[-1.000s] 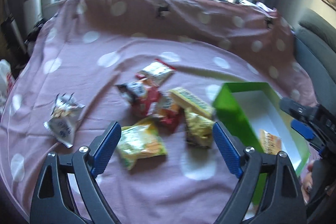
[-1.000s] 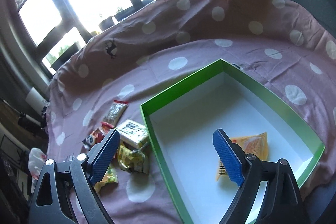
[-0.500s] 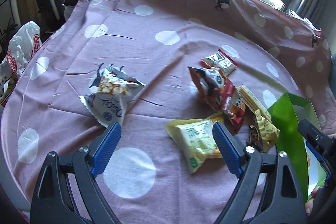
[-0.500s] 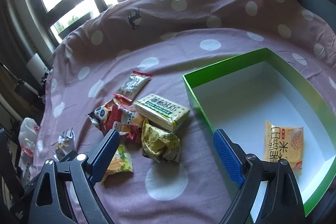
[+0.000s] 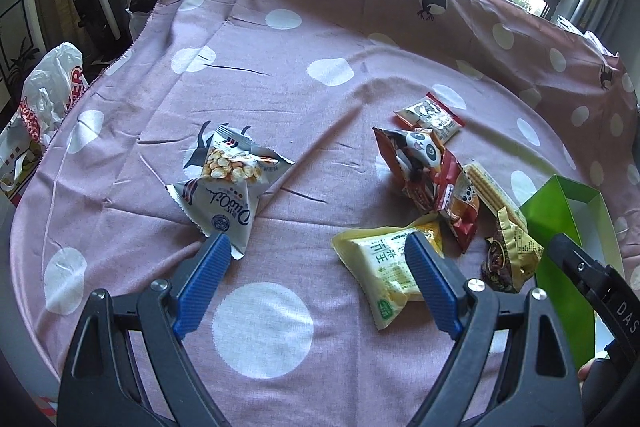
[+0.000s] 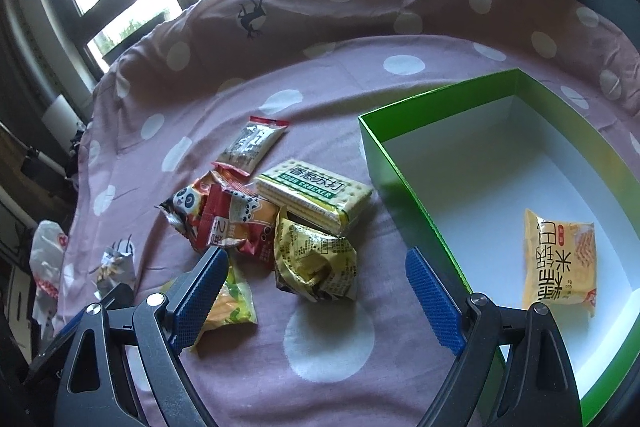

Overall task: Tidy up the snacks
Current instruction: 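Withdraw the right tool from the box back toward the snack pile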

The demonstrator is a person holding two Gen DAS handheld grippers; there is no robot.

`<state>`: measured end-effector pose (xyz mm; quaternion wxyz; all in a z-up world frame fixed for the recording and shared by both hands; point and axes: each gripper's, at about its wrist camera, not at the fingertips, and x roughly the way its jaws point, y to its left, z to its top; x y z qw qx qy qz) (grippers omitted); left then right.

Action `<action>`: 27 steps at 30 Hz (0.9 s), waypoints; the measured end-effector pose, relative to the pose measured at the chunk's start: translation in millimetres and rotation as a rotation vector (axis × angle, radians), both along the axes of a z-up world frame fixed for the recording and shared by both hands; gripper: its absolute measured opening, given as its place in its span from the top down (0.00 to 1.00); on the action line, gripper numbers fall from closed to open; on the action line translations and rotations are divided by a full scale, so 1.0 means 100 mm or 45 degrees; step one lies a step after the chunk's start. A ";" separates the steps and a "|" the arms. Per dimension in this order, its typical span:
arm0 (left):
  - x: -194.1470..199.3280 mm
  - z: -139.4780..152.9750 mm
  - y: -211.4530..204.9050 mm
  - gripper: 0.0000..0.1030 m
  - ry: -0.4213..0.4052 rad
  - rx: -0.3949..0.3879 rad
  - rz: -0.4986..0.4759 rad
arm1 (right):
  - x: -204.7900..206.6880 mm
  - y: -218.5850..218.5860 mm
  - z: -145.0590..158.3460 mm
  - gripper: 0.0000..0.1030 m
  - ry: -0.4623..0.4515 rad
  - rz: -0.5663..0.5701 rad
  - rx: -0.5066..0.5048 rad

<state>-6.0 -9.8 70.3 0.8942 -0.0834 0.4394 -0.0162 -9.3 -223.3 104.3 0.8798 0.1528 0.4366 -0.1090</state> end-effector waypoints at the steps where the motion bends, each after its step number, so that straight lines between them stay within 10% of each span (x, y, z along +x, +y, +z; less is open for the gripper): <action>1: 0.00 0.00 -0.01 0.14 0.001 0.003 -0.001 | 0.00 0.00 0.00 0.12 0.003 -0.002 0.002; 27: -0.02 -0.02 -0.11 0.14 0.018 0.015 -0.028 | 0.01 0.04 -0.02 0.12 0.002 0.040 0.021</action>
